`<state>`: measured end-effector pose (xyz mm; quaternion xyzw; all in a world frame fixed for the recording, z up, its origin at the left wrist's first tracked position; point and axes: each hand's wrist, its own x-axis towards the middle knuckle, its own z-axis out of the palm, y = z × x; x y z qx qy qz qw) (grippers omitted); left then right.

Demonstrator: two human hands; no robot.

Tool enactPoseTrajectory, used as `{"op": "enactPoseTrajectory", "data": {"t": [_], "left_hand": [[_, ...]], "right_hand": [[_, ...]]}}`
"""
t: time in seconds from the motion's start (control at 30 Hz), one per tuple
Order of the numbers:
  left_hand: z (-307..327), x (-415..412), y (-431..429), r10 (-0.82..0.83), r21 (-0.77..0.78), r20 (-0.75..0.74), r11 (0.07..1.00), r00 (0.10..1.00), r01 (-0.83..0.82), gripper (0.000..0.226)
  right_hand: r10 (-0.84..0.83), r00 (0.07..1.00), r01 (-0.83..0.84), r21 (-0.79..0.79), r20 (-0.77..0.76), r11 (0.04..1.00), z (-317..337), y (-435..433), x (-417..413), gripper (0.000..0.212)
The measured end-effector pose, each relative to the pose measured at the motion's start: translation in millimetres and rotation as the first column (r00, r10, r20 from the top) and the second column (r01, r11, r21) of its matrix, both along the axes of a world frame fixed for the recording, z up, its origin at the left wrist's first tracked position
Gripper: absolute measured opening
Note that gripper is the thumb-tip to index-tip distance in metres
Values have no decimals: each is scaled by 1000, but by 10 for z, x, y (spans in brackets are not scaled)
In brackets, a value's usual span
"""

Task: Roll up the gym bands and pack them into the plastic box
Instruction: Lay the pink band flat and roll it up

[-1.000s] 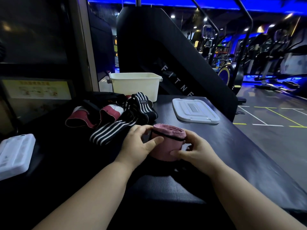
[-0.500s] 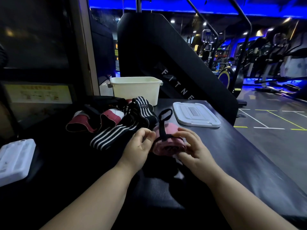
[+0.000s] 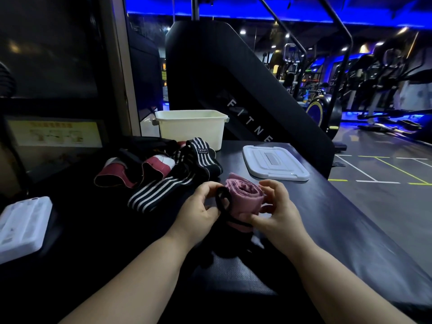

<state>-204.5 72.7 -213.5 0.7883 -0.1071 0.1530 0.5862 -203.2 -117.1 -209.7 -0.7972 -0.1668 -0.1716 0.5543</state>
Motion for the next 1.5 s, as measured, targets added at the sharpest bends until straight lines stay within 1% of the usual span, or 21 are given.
{"op": "enactPoseTrajectory", "data": {"t": [0.1,0.23,0.3,0.4,0.43,0.47,0.5,0.53,0.57,0.63,0.73,0.87,0.93,1.0,1.13,1.23,1.4,1.5], "left_hand": [[-11,-18,-1,-69,6,-40,998,997,69,40],[21,-62,-14,-130,80,-34,988,991,132,49],[21,-74,-8,-147,86,-55,985,988,152,49],[47,-94,-2,-192,59,-102,978,976,199,65],[58,-100,-2,-222,38,-108,973,969,227,66],[62,-101,-3,-242,12,-120,969,963,245,60],[62,-102,-11,-248,-15,-122,969,961,248,45],[91,-123,-28,-240,-41,-124,971,963,237,23],[105,-128,-39,-226,-49,-120,974,967,221,8],[96,-108,-34,-179,-19,-109,984,978,178,17],[42,-42,-22,-141,-39,-79,990,987,138,21],[17,2,-40,-97,-119,-65,989,993,88,15],[28,10,-49,-83,-149,-63,986,995,73,12],[40,7,-50,-52,-167,-55,985,997,42,8],[70,-18,-19,-13,-234,-30,972,999,6,8],[91,-32,4,-26,-279,-33,960,999,16,12],[126,-65,21,-116,-429,-74,900,990,74,17],[132,-80,34,-172,-440,-99,891,980,113,22]], "right_hand": [[-19,999,20,-18,45,1000,-7,-12,11,72],[-51,994,56,-57,93,997,-7,-12,10,74],[-27,997,30,-49,66,998,-2,-16,-3,74],[70,997,-70,-11,-10,997,-9,-38,-4,75],[116,993,-115,18,-36,993,-17,-48,1,74],[167,984,-163,65,-62,984,-24,-54,7,72],[215,973,-205,113,-82,972,-22,-59,13,69],[257,962,-242,151,-95,959,-14,-63,18,65],[288,952,-267,177,-104,947,-6,-67,25,64],[321,937,-292,198,-136,936,-1,-86,45,72],[325,929,-295,179,-177,939,-12,-99,48,87],[300,934,-277,140,-192,951,-22,-107,66,94],[281,940,-266,101,-191,959,-21,-121,73,93],[275,943,-264,85,-186,961,-9,-128,62,85],[307,932,-283,143,-191,949,19,-119,43,81],[320,927,-294,150,-196,944,17,-120,48,82],[335,919,-308,152,-206,939,27,-110,35,84],[359,912,-322,194,-200,927,42,-103,15,89]]}}
